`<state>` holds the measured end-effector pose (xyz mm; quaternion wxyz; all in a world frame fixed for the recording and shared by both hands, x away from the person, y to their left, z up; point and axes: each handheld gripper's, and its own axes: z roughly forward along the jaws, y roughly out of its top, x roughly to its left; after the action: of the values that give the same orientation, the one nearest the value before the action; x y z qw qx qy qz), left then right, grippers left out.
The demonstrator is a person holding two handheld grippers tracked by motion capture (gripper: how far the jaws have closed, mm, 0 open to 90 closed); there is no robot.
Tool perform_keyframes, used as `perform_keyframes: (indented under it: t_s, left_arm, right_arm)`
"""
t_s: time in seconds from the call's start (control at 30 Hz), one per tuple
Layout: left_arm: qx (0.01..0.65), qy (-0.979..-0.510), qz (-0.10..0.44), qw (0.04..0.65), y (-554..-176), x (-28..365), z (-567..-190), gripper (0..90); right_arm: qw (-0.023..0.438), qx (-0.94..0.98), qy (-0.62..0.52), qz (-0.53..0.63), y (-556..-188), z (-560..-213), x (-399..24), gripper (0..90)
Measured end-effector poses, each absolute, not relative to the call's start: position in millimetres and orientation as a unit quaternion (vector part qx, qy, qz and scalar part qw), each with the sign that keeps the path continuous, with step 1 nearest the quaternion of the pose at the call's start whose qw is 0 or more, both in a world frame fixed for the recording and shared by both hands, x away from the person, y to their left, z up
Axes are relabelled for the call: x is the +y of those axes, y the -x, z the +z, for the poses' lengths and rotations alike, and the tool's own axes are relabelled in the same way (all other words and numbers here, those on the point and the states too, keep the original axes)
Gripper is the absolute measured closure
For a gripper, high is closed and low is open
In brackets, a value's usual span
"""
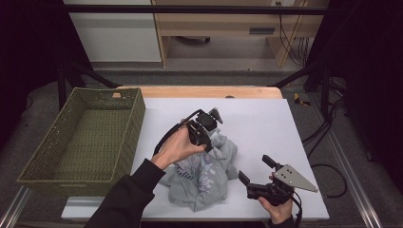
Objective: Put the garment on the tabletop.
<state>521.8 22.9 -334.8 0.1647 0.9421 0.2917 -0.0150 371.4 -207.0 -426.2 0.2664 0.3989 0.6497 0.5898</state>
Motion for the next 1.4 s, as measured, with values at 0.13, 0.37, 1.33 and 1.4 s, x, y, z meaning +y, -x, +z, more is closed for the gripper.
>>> perform_keyframes:
  t_s: [0.13, 0.37, 1.33, 1.4]
  left_arm:
    - [0.283, -0.944, -0.006, 0.168, -520.0, 22.8, -336.5, 74.8]
    - [0.280, -0.934, 0.015, 0.220, -518.1, 28.9, -326.1, 35.9]
    - [0.284, -0.803, 0.106, 0.514, -475.9, 115.4, -331.3, 7.0]
    - [0.285, -0.796, 0.109, 0.522, -471.2, 121.3, -335.4, 6.8]
  right_arm:
    - [0.266, 0.650, -0.399, 0.589, -371.9, -426.9, -207.0, 0.3]
    - [0.264, 0.651, -0.398, 0.590, -372.0, -427.2, -206.6, 0.3]
    - [0.264, 0.649, -0.399, 0.592, -372.6, -427.2, -207.2, 0.2]
    - [0.262, 0.648, -0.399, 0.593, -372.8, -427.5, -207.2, 0.2]
